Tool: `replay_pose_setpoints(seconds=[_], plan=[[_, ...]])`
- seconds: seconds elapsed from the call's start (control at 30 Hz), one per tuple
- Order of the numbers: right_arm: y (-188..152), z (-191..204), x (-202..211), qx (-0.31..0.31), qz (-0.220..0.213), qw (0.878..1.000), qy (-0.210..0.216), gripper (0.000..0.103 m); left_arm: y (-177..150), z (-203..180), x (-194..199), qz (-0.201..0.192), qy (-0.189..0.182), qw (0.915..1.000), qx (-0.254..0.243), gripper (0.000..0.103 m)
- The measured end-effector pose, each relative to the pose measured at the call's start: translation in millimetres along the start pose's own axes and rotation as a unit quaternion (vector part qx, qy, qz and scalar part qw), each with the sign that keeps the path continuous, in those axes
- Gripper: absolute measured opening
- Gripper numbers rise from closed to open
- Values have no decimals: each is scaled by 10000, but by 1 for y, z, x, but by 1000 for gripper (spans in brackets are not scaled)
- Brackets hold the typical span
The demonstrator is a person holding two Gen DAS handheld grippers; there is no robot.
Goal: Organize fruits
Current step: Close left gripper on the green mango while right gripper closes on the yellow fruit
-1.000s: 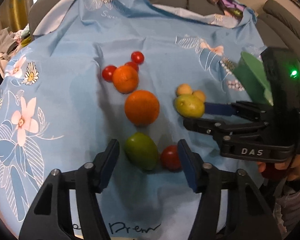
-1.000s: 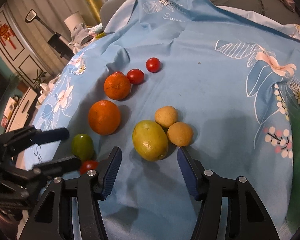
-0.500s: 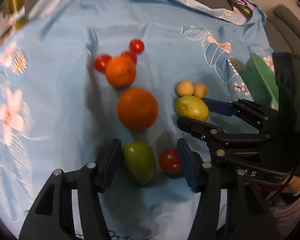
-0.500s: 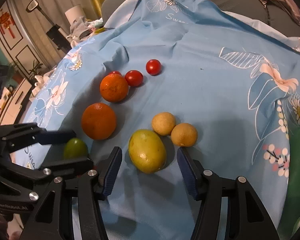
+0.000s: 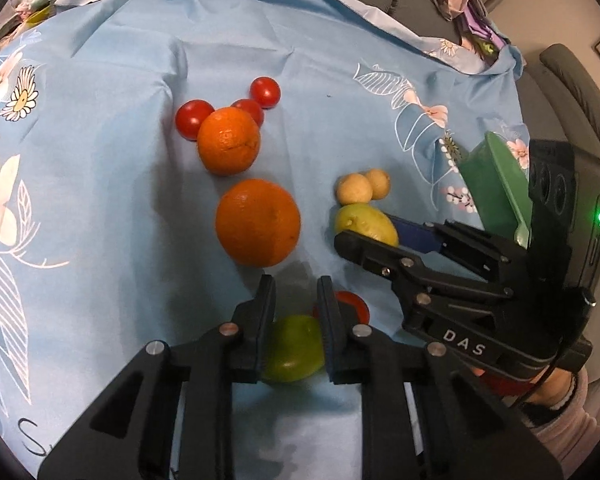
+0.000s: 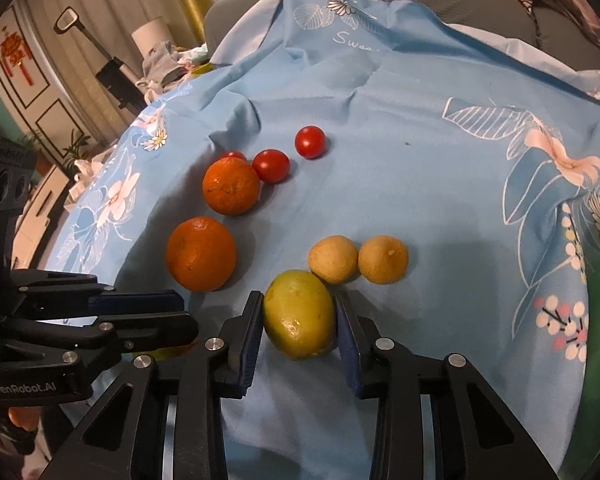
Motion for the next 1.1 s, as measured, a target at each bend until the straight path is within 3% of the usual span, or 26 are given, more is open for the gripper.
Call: replay_pose_setpoints(seconds=[0.1,0.2,0.4,0.53,0.67,0.8,0.87,1.0,1.1], plan=[[-4,-5,3,-103,-27,9999,54,37,0,-3,-1,-4,-61,9999,-87,19],[-7,-10,5,-173,-37,9998,53,37,1,-3,-2,-4,-76,10000,-43,42],[-10,-15,8,-284,-56,9995,86,37,-3,-3,-1,29,-26,10000,-73,51],[-11,-16,8,-283,-53,9995,98,37,-10,-9,7,-7,287,9983,-503,55],[-12,-17,9,-291,-55,9995,116,37,-20,-13,10,53,735,9908,-1132,66],[-13,-20,10,-344,-96,9992,168,37,-16,-9,2,122,1029,9871,-1217,64],[-13,-22,11,-380,-110,9990,188,37,-12,-5,-1,100,977,9885,-1152,54],[-14,-22,11,-361,-102,9991,178,37,-4,-2,-15,148,1190,9853,-1215,44],[-13,-22,11,-350,-118,9992,180,37,0,0,-20,179,1094,9873,-1137,38]])
Point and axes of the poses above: each gripper's, at about its wrist camera, not at the fingertips, and x roughly against the way its jaws point, z to its left, y to its top, the point moved 6 cm from there along -x, roughly the way its jaws point, and after that the axes turned 12 degrees about z, right-handed, at the moved point
